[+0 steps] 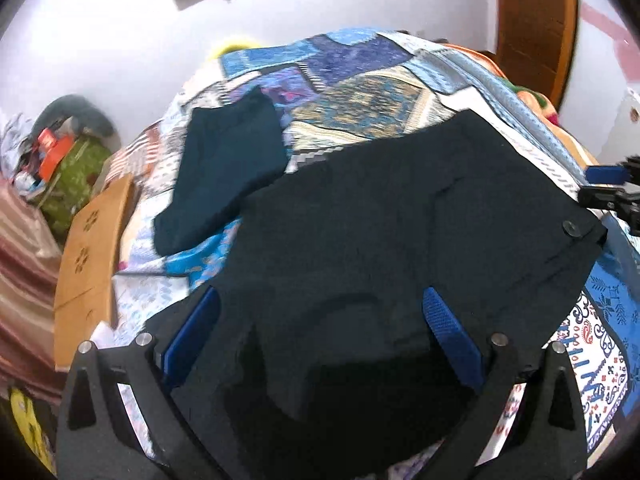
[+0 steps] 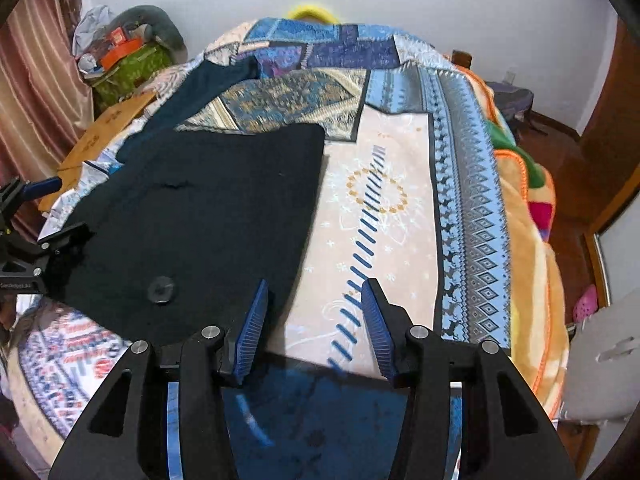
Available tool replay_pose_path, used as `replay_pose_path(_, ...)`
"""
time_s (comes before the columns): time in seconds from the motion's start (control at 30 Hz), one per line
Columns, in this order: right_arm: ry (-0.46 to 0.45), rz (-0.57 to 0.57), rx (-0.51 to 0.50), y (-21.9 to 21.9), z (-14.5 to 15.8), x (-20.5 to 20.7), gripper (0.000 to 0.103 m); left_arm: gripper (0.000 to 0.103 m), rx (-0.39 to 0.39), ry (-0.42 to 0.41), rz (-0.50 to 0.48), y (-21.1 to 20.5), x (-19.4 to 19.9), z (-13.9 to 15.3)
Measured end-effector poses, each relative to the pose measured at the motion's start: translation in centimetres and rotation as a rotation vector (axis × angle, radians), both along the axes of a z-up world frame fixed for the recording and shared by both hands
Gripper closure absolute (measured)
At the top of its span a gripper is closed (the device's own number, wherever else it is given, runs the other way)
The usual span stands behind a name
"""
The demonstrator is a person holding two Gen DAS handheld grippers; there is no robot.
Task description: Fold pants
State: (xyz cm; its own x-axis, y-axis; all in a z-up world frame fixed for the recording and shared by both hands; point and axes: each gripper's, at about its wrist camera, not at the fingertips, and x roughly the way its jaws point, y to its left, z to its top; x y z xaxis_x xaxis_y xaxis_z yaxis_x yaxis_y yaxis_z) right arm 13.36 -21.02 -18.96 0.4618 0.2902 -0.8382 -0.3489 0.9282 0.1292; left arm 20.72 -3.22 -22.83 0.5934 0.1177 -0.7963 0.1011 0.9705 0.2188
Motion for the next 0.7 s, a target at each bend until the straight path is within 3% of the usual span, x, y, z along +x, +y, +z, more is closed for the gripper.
replay_pose_path(0.1,-0.036,0.017,0.021,0.8,1.8,-0.6,0.058,0.001,0.007,-0.043,0.059,1.6,-0.9,1.3)
replay_pose_path(0.23,-0.089,0.063,0.059,2.8,3.9,-1.2,0.050,0.001,-0.078,-0.074,0.172,5.9,-2.2,3.1)
replay_pose_path(0.37,-0.111,0.127,0.109,5.6,4.9,-1.5,0.049,0.001,-0.155,-0.069,0.298,10.8,-3.7,3.6)
replay_pose_path(0.53,-0.081,0.201,0.165,9.6,4.3,-1.4,0.049,0.001,-0.248,0.017,0.397,16.1,-6.3,2.1)
replay_pose_path(0.7,-0.010,0.270,0.149,12.7,1.7,-1.4,0.049,0.001,-0.360,0.113,0.448,18.7,-8.9,-0.8)
